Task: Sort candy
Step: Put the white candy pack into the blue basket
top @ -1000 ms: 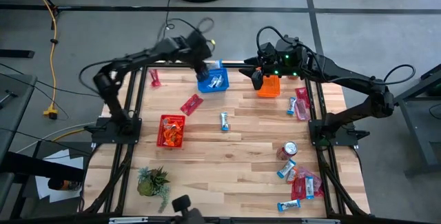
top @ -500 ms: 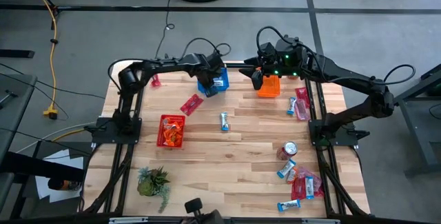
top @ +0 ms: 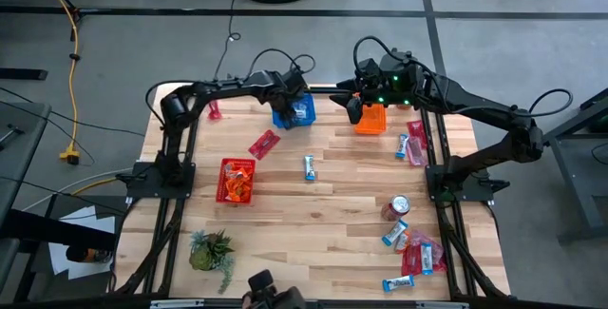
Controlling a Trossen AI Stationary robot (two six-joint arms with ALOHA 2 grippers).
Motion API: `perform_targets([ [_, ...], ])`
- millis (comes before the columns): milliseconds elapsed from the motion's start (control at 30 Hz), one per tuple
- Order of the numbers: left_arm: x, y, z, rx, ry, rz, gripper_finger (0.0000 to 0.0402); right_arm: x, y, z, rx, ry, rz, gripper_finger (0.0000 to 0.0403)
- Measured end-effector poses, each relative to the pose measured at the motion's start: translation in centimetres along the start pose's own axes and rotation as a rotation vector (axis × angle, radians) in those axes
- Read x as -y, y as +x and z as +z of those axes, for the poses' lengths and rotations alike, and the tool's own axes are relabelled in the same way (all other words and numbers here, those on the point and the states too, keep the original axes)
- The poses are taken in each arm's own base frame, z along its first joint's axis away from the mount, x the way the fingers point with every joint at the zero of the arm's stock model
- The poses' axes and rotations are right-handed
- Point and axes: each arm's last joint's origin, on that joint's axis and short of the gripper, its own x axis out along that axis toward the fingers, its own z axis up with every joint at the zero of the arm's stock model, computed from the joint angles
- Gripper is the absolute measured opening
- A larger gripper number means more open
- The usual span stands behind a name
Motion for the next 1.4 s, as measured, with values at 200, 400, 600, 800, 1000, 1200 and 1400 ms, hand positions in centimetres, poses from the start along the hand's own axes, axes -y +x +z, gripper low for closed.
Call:
perform_targets([
  [200,-1.3,-4.5,-0.1,0.091,-0.055,0.01,0.021,0.0,0.0,0.0,-0.002,0.0,0.0,0.0232],
  [400,-3.0,-12.2,-1.5,0.27,-0.207,-0.208,0.0224,0.0,0.0,-0.1,-0.006,0.001,-0.001,0.0232],
  [600,-0.6,-19.3,-4.5,0.55,-0.086,-0.29,0.0225,0.0,0.0,-0.3,-0.039,0.064,0.024,0.0232],
  [800,3.1,-19.0,-10.3,0.798,-0.139,-0.405,0.0225,0.0,-0.1,-1.0,-0.112,0.115,0.028,0.0232],
  [1000,5.2,-16.1,-15.6,0.877,-0.396,-0.493,0.0225,0.2,0.1,-1.5,-0.162,0.171,0.01,0.0232],
  [1200,4.9,-17.1,-17.2,0.975,-0.449,-0.475,0.0225,0.6,2.8,-2.8,-0.269,0.33,-0.047,0.0232],
  [1400,3.3,-20.2,-17.5,1.128,-0.399,-0.38,0.0225,-0.4,9.8,-7.2,-0.502,0.395,-0.073,0.0232],
])
